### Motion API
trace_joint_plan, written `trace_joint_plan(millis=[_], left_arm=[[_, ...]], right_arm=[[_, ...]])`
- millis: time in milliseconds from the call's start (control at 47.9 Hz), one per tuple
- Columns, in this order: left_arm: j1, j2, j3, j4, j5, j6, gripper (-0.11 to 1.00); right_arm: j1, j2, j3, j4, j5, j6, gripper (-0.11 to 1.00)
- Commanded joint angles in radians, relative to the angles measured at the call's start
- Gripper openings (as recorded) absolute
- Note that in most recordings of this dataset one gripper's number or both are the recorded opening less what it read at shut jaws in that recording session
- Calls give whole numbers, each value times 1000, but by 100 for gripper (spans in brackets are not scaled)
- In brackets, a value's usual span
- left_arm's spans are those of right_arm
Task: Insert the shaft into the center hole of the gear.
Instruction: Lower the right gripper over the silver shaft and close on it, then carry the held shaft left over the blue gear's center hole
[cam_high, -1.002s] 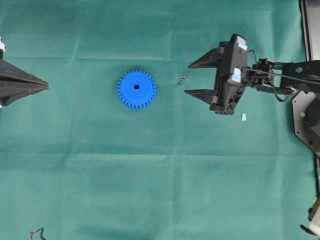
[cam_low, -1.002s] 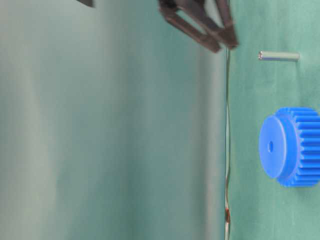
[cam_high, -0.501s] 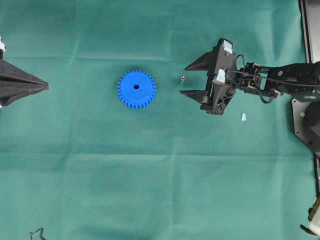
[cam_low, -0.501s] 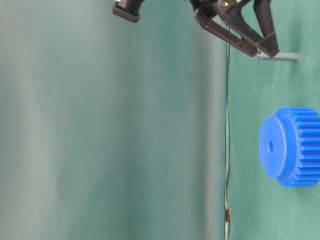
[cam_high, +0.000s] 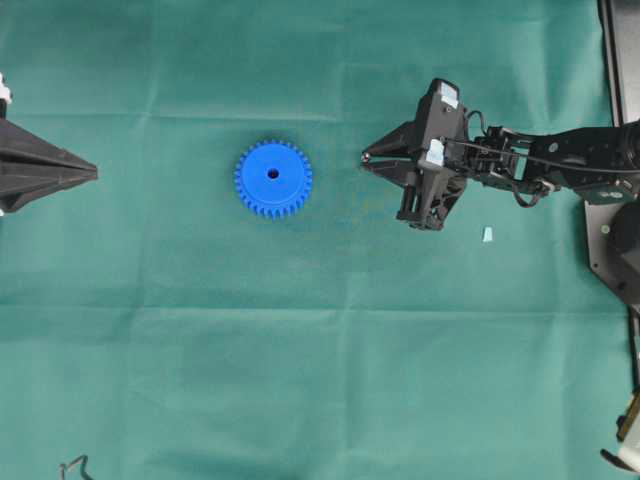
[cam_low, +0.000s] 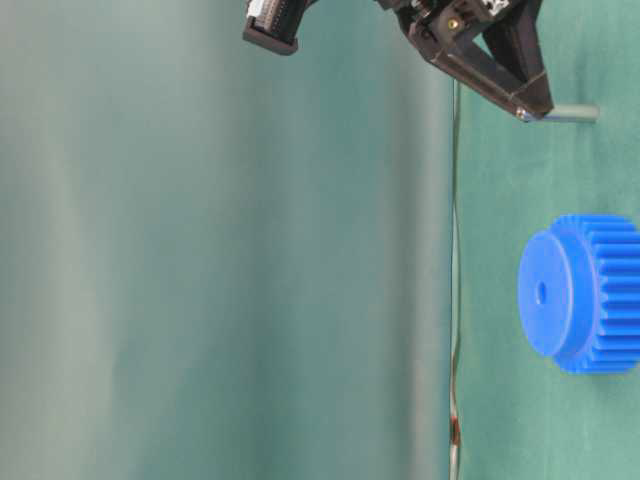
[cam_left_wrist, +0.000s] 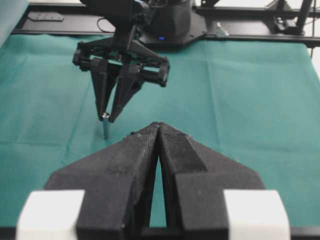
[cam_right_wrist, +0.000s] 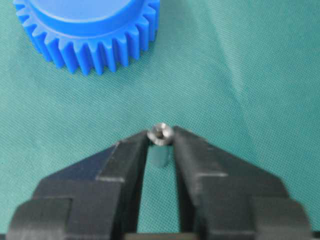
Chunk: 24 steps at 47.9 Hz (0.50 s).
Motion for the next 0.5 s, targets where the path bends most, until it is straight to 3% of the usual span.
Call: trace_joint_plan(millis=[0, 292, 480], left_arm=[[-2, 6, -23, 3, -5, 0, 0], [-2, 6, -23, 2, 9, 2, 0], [-2, 5, -25, 3, 8, 0, 0]], right_arm=[[-2, -9, -15, 2, -5, 0, 17], [-2, -20, -17, 2, 0, -5, 17], [-3, -100, -25, 2, 49, -14, 17]])
